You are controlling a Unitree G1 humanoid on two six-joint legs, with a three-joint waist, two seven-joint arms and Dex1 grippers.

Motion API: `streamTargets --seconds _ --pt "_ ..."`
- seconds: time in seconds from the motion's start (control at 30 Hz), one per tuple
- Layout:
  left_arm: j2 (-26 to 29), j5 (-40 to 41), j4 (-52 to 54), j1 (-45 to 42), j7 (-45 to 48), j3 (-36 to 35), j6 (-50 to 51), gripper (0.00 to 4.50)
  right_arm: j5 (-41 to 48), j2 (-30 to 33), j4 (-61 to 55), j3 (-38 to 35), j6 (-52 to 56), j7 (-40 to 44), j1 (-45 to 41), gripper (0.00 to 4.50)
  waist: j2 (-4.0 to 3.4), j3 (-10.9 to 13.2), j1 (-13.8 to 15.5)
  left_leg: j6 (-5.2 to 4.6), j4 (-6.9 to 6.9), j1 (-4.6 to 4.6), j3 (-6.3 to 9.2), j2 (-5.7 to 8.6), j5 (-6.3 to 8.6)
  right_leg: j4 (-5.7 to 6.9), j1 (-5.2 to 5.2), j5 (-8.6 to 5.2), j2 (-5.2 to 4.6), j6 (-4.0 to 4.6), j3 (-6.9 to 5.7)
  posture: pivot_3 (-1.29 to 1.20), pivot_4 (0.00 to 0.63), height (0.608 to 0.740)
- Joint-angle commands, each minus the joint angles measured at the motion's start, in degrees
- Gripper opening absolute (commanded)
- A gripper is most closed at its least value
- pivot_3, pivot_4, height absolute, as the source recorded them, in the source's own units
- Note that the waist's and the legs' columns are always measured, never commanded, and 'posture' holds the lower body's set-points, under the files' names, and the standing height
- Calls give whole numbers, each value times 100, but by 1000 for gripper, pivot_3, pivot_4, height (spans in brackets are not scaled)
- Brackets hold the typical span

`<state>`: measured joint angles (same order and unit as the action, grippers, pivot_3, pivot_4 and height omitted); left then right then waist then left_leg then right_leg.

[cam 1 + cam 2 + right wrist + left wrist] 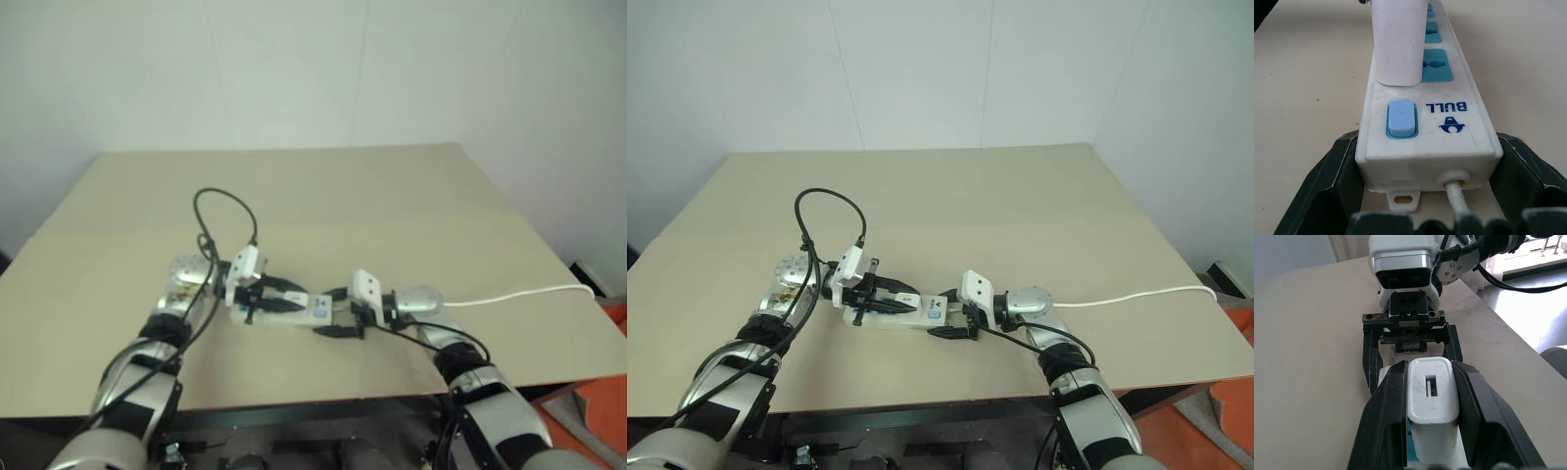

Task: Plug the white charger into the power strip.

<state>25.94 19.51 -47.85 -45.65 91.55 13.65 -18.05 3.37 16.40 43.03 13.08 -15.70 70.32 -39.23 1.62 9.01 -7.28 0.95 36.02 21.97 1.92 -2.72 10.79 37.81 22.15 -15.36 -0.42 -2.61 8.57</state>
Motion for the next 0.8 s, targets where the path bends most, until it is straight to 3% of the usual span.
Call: streamTargets --seconds 0.03,0.2,0.47,0.5,0.8 --pt "82 -736 -431 299 -81 290 346 1029 -123 11 -71 155 -8 91 127 3419 0 -7 3 0 0 0 0 0 0 -1 0 0 0 0 0 0 150 740" --pt "77 -773 -473 263 -87 252 559 1029 -125 -3 -74 157 -9 70 130 3419 1 -20 5 0 -2 -1 0 0 0 -3 -1 -1 0 0 0 0 150 740" --pt "18 -692 -368 330 -50 -5 -134 1029 -125 -11 -73 153 -9 66 135 3419 2 -24 6 0 -3 -2 0 0 0 -4 -1 -2 0 0 0 0 150 740" --pt "-31 -561 -334 324 -48 -123 -123 1759 -127 -14 -59 150 -10 60 129 3419 1 -24 0 0 -3 -2 0 0 0 -4 -1 -2 0 0 0 0 150 740" --pt "-180 -408 -284 189 -99 -685 -125 4476 -133 -49 -12 135 2 21 108 3419 13 -17 -6 0 -10 14 -1 -1 0 -17 13 -2 0 1 1 0 150 740"
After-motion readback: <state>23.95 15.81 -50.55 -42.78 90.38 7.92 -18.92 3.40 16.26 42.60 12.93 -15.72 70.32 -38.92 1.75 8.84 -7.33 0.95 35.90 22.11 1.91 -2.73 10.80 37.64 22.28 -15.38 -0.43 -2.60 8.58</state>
